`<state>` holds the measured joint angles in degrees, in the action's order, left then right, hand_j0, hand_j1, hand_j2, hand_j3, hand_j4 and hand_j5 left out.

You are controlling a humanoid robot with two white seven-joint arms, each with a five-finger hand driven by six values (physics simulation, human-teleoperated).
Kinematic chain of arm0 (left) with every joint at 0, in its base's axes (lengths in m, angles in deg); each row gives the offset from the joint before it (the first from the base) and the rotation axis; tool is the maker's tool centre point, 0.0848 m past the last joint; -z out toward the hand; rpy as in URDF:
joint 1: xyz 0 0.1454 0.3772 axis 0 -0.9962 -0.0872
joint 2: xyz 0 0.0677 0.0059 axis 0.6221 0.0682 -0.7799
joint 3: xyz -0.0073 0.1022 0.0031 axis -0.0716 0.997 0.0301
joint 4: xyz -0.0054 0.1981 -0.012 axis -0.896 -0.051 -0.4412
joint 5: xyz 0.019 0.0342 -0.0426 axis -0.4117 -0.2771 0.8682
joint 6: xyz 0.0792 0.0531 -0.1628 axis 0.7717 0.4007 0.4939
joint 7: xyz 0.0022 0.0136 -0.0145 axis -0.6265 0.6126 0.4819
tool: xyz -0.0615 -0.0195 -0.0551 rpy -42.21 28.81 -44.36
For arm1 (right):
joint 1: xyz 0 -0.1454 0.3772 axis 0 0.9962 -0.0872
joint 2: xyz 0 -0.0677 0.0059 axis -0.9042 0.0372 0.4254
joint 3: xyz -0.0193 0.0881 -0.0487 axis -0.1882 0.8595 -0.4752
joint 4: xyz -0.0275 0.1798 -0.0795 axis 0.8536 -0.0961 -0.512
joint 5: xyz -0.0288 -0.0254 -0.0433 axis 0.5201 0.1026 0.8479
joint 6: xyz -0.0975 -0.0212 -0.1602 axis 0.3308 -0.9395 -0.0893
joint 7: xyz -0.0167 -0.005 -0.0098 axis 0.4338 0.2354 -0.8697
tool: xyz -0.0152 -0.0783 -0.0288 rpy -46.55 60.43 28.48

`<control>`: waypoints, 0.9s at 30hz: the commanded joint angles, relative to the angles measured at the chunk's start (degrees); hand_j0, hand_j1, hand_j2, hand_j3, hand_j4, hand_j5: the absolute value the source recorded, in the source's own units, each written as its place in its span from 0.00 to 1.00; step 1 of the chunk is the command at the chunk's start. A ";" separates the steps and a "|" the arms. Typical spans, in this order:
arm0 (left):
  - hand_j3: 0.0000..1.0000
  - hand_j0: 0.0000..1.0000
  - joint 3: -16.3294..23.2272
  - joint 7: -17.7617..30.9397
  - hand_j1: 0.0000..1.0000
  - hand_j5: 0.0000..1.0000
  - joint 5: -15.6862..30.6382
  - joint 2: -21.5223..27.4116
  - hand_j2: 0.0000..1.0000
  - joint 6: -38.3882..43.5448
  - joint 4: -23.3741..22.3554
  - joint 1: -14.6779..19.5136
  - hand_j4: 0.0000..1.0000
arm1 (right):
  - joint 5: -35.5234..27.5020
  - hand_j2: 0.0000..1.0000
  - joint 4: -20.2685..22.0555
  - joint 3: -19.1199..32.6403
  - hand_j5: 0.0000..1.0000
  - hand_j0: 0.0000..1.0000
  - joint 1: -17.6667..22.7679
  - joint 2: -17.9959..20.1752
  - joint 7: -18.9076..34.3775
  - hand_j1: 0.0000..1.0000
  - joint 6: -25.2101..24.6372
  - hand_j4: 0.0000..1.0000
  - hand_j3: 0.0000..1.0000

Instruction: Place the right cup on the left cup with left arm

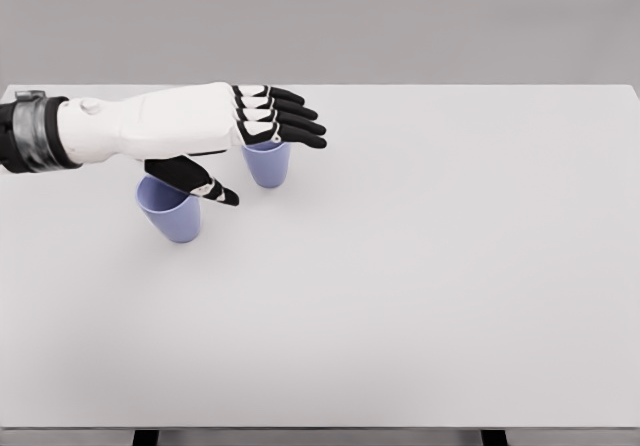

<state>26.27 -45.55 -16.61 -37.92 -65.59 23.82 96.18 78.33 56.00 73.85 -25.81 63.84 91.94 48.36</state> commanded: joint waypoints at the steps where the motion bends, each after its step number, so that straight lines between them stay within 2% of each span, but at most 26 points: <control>1: 1.00 1.00 0.06 -0.03 1.00 1.00 0.28 0.01 1.00 0.16 0.00 0.00 1.00 | -0.06 1.00 -0.22 0.08 1.00 1.00 0.00 0.01 0.03 1.00 0.08 1.00 1.00; 3: 1.00 1.00 0.06 -0.03 1.00 1.00 0.28 0.09 1.00 0.16 0.00 0.00 1.00 | 0.03 1.00 -0.22 -0.01 1.00 1.00 1.14 0.01 0.03 1.00 0.08 1.00 1.00; 12: 1.00 1.00 -0.03 0.06 1.00 1.00 0.01 0.53 1.00 0.16 0.00 -0.26 1.00 | 0.12 1.00 0.22 0.08 1.00 1.00 1.06 0.01 0.03 1.00 0.08 1.00 1.00; 16: 1.00 1.00 -0.03 -0.20 1.00 1.00 -2.45 0.01 1.00 0.16 0.00 -0.18 1.00 | 0.12 1.00 0.13 0.08 1.00 1.00 1.06 0.01 0.03 1.00 0.08 1.00 1.00; 18: 1.00 1.00 -0.03 -0.12 1.00 1.00 -2.54 -4.30 1.00 0.16 0.00 -0.53 1.00 | 0.12 1.00 0.13 0.08 1.00 1.00 1.06 0.01 0.03 1.00 0.08 1.00 1.00; 20: 1.00 1.00 0.06 0.06 1.00 1.00 -2.36 -4.92 1.00 0.16 0.00 1.32 1.00 | 0.12 1.00 0.22 0.08 1.00 1.00 1.06 0.01 0.03 1.00 0.08 1.00 1.00; 22: 1.00 1.00 0.14 0.67 1.00 1.00 -2.71 -4.92 1.00 0.16 0.00 1.23 1.00 | 0.12 1.00 0.22 0.08 1.00 1.00 1.06 0.01 0.03 1.00 0.08 1.00 1.00; 25: 1.00 1.00 2.52 0.59 1.00 1.00 -3.76 -5.18 1.00 0.16 0.00 0.53 1.00 | 0.12 1.00 0.22 0.08 1.00 1.00 1.06 0.01 0.03 1.00 0.08 1.00 1.00; 27: 1.00 1.00 6.12 0.32 1.00 1.00 -4.82 -5.27 1.00 0.16 0.00 3.42 1.00 | 0.12 1.00 0.22 0.08 1.00 1.00 1.06 0.01 0.03 1.00 0.08 1.00 1.00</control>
<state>29.92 -45.15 -20.82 -42.94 -65.55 23.79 100.65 78.36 56.17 73.93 -24.75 63.84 91.94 48.36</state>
